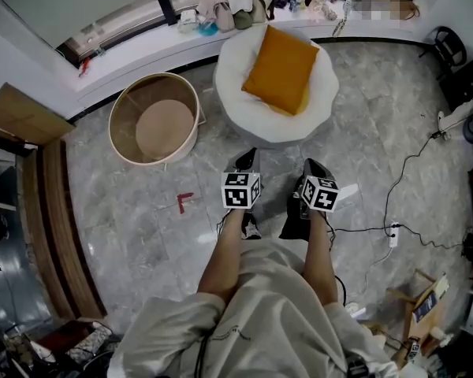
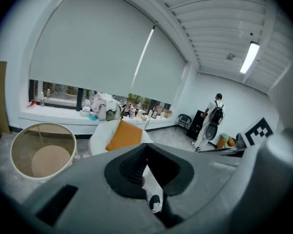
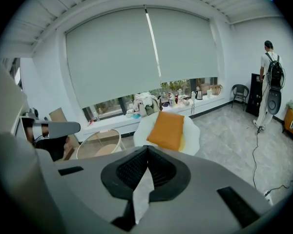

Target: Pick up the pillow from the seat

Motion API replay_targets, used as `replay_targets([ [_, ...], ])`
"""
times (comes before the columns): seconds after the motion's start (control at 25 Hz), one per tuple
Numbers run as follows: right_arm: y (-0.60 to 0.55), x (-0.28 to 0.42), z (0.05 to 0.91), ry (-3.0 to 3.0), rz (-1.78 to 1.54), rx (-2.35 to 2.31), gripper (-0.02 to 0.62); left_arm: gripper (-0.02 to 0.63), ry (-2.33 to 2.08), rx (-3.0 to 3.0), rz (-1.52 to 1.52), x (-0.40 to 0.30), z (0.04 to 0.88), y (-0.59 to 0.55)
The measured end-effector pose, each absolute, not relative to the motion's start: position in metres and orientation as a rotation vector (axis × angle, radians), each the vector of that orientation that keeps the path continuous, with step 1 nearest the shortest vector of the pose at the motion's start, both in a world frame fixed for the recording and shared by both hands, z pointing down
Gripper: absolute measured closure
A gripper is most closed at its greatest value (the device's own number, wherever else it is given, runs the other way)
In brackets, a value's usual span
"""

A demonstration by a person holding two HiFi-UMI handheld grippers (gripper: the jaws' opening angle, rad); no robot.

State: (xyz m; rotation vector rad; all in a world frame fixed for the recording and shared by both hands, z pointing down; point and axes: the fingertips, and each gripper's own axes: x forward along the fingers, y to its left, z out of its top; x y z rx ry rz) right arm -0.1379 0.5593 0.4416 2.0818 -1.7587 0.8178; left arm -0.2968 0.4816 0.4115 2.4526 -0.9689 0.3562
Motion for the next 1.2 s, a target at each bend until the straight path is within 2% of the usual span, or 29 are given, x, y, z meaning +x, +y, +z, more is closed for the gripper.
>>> replay_targets([
  [0.56,0.465,-0.113,0.429,-1.859,0.808,2.093,0.589,0.597,-0.976,2.474,0.417,-0.265,0.411,0.408],
  [1.2,0.335,-0.015,0.404,-1.944,0.822,2.056,0.589,0.597,-0.990,2.487,0.466,-0.167,0.388,0.295],
])
